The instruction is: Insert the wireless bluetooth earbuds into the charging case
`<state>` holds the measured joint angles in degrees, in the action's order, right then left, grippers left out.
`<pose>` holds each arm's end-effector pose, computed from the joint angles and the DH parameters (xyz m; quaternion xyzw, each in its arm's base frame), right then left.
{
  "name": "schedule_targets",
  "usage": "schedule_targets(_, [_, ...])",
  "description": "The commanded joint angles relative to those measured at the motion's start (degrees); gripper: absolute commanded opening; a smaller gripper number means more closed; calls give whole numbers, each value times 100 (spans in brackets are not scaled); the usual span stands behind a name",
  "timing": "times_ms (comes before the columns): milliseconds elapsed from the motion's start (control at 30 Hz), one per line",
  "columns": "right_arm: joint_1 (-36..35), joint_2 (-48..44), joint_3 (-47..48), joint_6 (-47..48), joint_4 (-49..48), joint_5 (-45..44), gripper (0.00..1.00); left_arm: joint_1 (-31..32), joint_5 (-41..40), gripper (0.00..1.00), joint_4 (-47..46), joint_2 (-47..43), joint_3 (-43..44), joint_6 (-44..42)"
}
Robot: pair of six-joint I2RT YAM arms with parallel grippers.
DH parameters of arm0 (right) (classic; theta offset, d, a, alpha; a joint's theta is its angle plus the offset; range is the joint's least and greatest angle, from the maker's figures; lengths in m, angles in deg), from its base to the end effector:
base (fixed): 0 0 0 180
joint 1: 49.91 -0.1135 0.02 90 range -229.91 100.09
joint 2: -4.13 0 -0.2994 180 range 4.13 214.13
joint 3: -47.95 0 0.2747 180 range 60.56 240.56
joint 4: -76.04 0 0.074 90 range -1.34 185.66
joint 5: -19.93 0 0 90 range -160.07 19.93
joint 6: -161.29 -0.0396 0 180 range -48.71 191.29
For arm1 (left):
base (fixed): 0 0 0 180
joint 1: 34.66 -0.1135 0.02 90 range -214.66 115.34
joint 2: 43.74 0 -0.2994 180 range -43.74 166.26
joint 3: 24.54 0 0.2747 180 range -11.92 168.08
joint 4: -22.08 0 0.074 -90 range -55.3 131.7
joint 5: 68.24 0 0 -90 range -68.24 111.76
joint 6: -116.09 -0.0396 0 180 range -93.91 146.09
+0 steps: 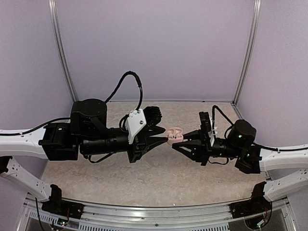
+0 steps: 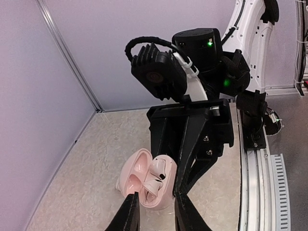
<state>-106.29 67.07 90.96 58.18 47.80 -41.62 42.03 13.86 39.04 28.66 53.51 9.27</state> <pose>0.1226 0.2184 0.3022 -0.4065 0.5208 0.5500 0.5109 0.0776 -0.3042 0.4037 0.5321 0.5604 -0.2695 0.5747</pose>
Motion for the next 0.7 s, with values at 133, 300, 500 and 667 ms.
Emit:
schedule_targets(133, [-101,7,156,32,-113,185,0,-149,290,25,-58,145,250,83])
schedule_targets(300, [-110,16,135,15,-193,331,0,-197,330,22,-13,219,277,65])
schedule_targets(500, [-110,4,117,9,-199,355,0,-235,439,22,2,282,312,123])
schedule_targets(667, [-110,-25,90,2,-247,434,0,-259,417,21,37,339,343,170])
